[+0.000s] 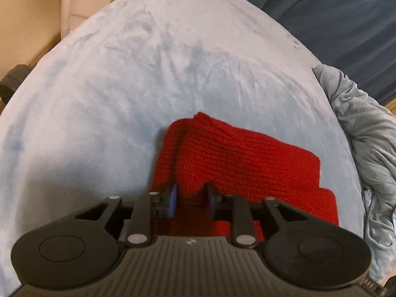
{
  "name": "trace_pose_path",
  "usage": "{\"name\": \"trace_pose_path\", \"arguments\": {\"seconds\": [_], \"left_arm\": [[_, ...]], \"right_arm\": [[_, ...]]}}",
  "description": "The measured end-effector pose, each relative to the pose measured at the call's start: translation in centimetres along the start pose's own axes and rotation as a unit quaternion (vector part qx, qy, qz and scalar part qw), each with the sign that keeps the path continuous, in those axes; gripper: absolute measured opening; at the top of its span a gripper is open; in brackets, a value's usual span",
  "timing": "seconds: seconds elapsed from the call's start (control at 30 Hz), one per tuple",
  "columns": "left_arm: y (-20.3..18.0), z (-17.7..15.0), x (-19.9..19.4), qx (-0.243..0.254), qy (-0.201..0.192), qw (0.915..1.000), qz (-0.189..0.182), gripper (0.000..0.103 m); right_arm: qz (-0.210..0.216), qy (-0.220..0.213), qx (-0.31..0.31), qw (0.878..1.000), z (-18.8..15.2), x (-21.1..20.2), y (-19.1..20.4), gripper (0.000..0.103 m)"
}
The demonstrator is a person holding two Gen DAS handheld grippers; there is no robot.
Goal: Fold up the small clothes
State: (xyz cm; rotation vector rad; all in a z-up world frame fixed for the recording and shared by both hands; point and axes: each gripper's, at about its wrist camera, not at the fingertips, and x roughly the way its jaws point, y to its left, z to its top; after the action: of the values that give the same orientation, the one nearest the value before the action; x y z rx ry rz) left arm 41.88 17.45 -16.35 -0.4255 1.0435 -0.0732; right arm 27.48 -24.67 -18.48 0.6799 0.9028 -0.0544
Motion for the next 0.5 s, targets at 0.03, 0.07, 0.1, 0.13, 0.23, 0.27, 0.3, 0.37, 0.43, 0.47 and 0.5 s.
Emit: {"name": "trace_pose_path", "arguments": {"seconds": [0.03,0.07,0.1,0.13,0.23,0.27,0.3,0.37,0.43,0.47,0.5], "left_arm": [[-0.1,-0.2,-0.4,0.001,-0.005,1.0000,0.002,0.040],[-0.1,-0.4,-1.1,0.005,-0.009,0.9998,0.015,0.066],[-0.1,-0.8,-2.0,0.010,-0.013,0.9991,0.039,0.094],[-0.2,-1.5,-2.7,0.016,-0.020,0.9969,0.075,0.102],[-1.3,-4.5,-6.2,0.077,-0.047,0.9824,0.164,0.103],[-1.8,-5.9,-7.3,0.102,-0.044,0.9787,0.172,0.103],[-2.3,-7.2,-8.2,0.117,-0.043,0.9754,0.182,0.103],[-3.2,-10.4,-9.9,0.134,-0.039,0.9718,0.190,0.103],[-4.1,-13.3,-11.3,0.129,-0.025,0.9741,0.184,0.103],[-4.4,-14.5,-12.0,0.119,-0.021,0.9762,0.180,0.103],[-4.8,-15.5,-12.6,0.108,-0.016,0.9782,0.177,0.103]], "right_arm": [[-0.005,0.007,0.006,1.000,-0.1,0.1,-0.4,0.052],[-0.008,0.013,0.015,1.000,-0.3,0.0,-0.8,0.052],[-0.010,0.013,0.022,1.000,-0.4,-0.2,-1.1,0.052],[-0.010,0.011,0.022,1.000,-0.6,-0.6,-1.2,0.053],[-0.031,-0.006,-0.024,0.999,-1.4,-3.0,0.2,0.059],[-0.039,-0.017,-0.056,0.998,-2.0,-3.9,0.9,0.061],[-0.050,-0.024,-0.101,0.993,-2.8,-5.0,2.0,0.068],[-0.051,-0.026,-0.166,0.984,-4.5,-6.8,3.5,0.078],[-0.043,-0.024,-0.216,0.975,-6.5,-8.7,5.0,0.079],[-0.042,-0.025,-0.231,0.972,-7.3,-9.6,5.6,0.080],[-0.043,-0.028,-0.246,0.968,-8.3,-10.6,6.3,0.081]]}}
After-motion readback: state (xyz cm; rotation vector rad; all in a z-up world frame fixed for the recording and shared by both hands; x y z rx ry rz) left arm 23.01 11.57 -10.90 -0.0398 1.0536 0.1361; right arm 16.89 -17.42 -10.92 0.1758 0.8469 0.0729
